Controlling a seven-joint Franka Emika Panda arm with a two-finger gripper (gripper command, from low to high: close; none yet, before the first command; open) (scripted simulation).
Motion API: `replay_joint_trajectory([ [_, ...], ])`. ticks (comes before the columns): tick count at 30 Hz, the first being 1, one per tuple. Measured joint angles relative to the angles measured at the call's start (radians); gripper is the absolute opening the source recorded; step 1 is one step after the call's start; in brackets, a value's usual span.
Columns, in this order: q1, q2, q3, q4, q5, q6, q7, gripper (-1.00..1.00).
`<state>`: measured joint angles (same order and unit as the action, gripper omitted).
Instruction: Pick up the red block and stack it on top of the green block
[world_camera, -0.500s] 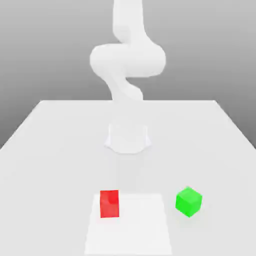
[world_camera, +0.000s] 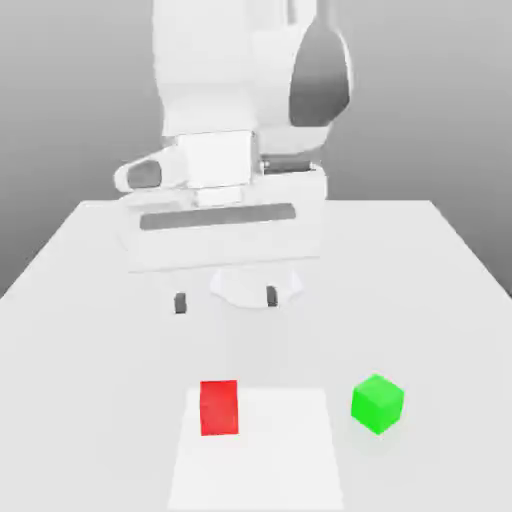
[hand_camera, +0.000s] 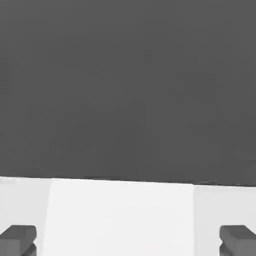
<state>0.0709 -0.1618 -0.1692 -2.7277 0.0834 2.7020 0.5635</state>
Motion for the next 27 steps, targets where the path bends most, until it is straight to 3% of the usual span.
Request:
replay_joint_trajectory([
  [5, -0.021, 0.164, -0.014, -0.084, -0.075, 0.122, 0.013, 0.00],
  [14, -0.081, 0.376, 0.078, -0.059, 0.047, 0.300, -0.078, 0.00],
  [15, -0.090, 0.392, 0.090, -0.058, 0.056, 0.313, -0.083, -1.00],
  [22, -0.092, 0.392, 0.091, -0.057, 0.052, 0.312, -0.080, -1.00],
  [27, -0.061, 0.285, 0.042, -0.069, -0.020, 0.224, -0.030, -1.00],
])
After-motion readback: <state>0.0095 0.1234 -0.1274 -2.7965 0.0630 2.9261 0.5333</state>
